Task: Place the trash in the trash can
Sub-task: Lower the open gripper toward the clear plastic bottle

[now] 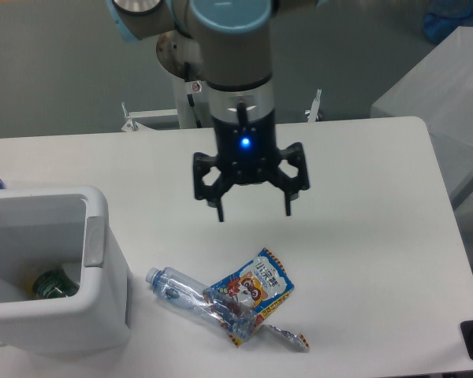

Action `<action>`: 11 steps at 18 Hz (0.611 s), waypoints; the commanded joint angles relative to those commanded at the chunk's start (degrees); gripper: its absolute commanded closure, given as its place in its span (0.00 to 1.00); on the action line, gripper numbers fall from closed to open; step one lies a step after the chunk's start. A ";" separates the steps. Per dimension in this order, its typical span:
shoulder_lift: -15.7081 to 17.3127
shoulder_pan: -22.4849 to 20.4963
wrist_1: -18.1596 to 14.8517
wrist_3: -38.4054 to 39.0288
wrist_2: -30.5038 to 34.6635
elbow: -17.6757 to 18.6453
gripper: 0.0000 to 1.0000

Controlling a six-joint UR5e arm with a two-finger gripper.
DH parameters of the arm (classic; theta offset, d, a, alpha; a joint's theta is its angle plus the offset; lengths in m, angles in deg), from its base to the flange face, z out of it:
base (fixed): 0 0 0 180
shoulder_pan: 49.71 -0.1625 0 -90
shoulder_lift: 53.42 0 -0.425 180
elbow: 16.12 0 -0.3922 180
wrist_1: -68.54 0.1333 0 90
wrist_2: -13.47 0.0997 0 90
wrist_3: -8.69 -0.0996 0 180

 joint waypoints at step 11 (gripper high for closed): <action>-2.63 0.61 5.08 0.00 -0.27 -0.53 0.00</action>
